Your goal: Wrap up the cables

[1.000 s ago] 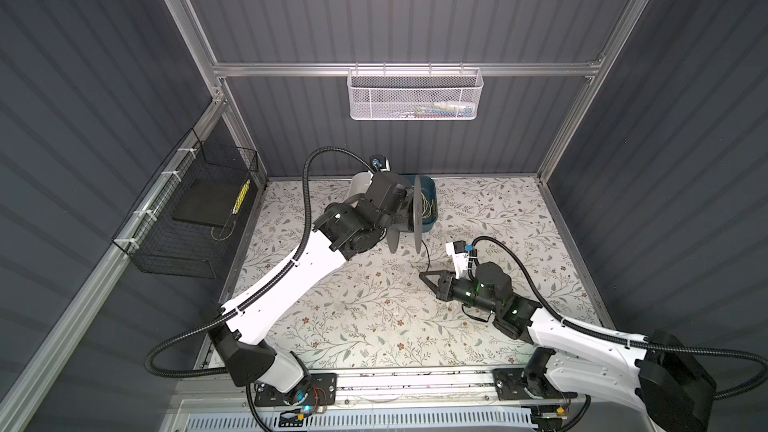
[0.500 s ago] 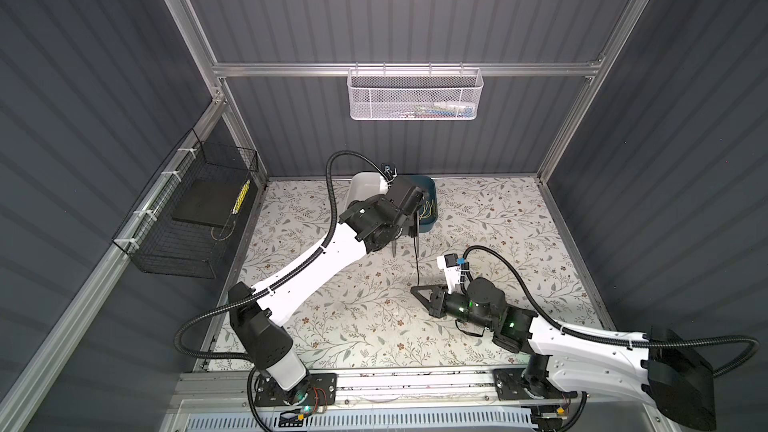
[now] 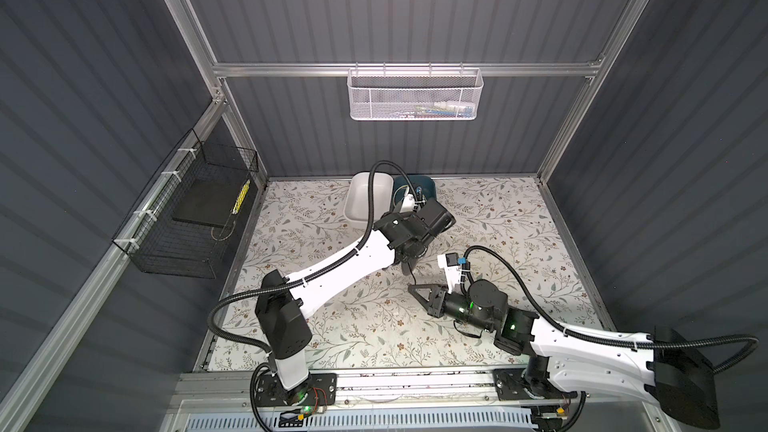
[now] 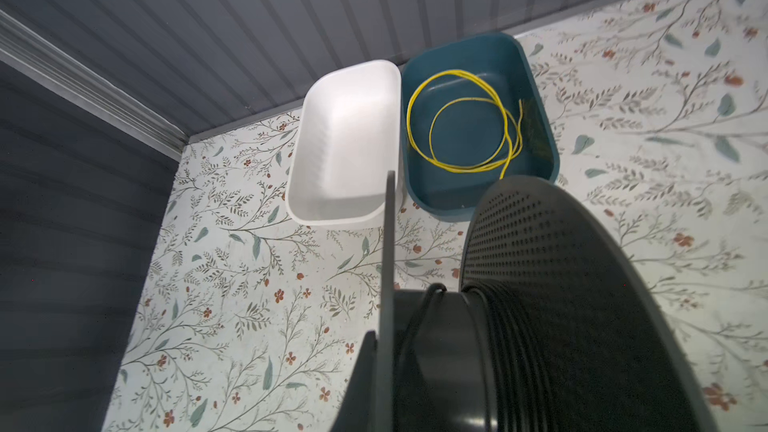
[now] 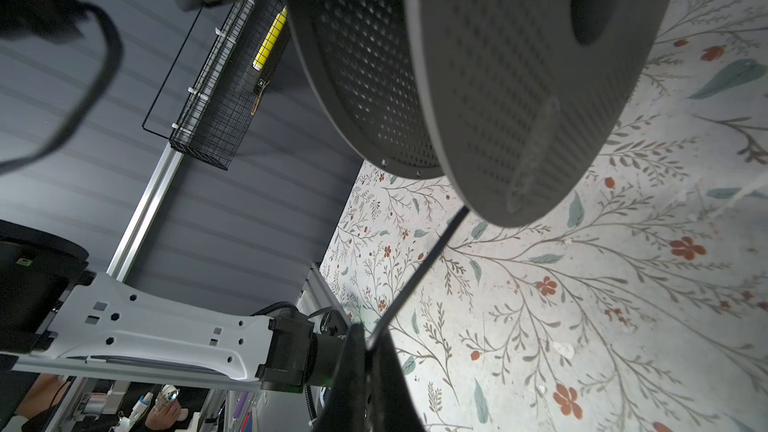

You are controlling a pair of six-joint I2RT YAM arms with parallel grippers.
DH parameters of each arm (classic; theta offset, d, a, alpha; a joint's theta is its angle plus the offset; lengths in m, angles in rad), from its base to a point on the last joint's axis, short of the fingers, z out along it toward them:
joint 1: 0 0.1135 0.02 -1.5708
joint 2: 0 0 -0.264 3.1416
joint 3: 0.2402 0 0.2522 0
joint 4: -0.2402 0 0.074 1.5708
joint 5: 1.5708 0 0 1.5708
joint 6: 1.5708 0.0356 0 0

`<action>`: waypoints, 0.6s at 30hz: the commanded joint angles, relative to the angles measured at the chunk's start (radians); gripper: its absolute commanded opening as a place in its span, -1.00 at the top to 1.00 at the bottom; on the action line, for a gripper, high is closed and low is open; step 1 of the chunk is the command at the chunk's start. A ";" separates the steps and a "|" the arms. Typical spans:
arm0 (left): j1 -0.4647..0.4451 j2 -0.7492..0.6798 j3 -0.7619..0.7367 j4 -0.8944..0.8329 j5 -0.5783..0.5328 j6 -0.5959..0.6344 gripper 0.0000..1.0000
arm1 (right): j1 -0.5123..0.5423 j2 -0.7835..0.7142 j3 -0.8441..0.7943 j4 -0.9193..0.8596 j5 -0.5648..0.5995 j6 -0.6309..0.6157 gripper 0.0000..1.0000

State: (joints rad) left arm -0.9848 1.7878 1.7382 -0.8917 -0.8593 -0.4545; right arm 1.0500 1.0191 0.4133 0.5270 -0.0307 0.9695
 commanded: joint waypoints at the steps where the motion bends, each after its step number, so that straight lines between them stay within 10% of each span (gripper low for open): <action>1: 0.006 0.011 0.021 -0.013 -0.157 0.049 1.00 | 0.016 -0.047 -0.001 0.054 -0.012 0.012 1.00; 18: -0.111 0.123 -0.034 -0.100 -0.286 0.106 1.00 | -0.004 -0.115 -0.122 0.139 0.061 0.064 1.00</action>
State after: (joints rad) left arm -1.1065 1.8938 1.7184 -0.9485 -1.0203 -0.3809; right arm 1.0473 0.9394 0.3023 0.5610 0.0261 1.0245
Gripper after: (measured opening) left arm 0.084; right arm 0.053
